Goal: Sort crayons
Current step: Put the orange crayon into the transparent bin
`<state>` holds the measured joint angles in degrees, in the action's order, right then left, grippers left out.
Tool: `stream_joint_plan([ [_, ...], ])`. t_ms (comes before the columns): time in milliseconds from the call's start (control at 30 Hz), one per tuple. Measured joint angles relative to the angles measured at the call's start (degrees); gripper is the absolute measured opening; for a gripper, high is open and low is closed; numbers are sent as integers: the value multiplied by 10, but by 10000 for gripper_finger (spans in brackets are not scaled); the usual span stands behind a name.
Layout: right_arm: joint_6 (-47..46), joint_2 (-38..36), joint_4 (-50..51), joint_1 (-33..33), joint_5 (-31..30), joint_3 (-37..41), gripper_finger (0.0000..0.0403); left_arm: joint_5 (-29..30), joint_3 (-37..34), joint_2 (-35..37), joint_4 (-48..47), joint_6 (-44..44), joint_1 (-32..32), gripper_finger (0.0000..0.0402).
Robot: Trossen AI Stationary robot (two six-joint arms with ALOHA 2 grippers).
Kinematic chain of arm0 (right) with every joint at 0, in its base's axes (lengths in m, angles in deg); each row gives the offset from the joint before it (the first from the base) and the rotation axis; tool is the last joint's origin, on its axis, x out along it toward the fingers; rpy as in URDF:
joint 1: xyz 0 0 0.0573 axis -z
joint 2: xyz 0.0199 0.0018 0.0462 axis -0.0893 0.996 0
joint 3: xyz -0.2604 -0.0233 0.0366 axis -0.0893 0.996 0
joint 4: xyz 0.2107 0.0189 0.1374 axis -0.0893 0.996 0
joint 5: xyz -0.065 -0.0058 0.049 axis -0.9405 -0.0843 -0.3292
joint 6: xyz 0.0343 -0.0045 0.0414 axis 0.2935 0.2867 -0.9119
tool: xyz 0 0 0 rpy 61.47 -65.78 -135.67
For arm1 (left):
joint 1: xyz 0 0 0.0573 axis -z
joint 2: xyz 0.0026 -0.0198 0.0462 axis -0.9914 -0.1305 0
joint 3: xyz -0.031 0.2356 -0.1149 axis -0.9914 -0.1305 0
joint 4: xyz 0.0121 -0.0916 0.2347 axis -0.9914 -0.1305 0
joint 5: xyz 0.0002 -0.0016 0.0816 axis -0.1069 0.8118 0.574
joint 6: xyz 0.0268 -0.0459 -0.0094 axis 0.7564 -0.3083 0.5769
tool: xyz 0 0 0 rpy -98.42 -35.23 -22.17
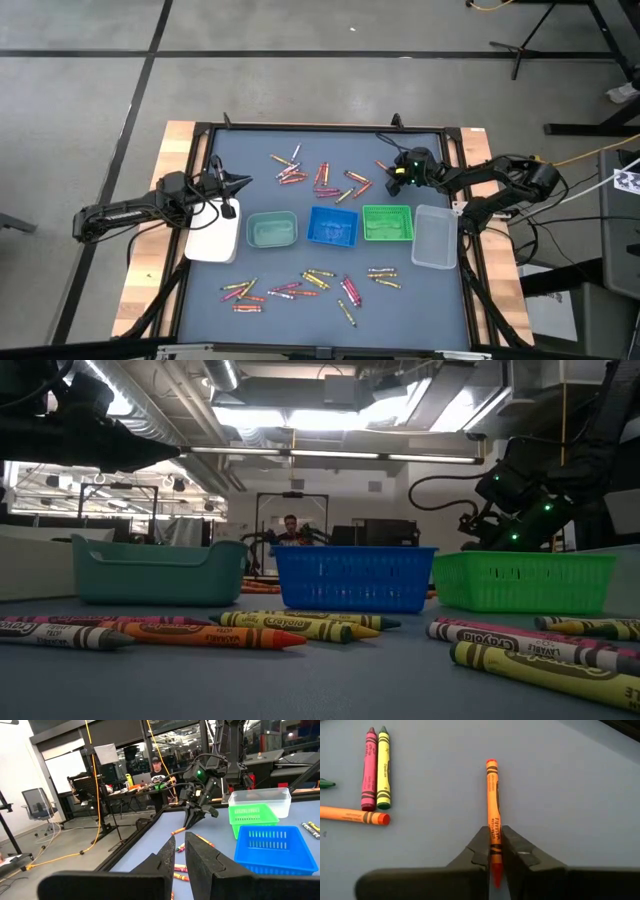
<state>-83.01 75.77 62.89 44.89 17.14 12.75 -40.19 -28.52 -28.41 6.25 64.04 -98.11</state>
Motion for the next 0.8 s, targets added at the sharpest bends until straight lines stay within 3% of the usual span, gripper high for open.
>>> stream_joint_plan([
  [467, 0, -7, 2, 0, 6, 0, 21, 0, 0, 0, 0, 0, 0, 29],
  [800, -1, -103, 11, 0, 67, 3, 22, 0, 0, 0, 0, 0, 0, 29],
])
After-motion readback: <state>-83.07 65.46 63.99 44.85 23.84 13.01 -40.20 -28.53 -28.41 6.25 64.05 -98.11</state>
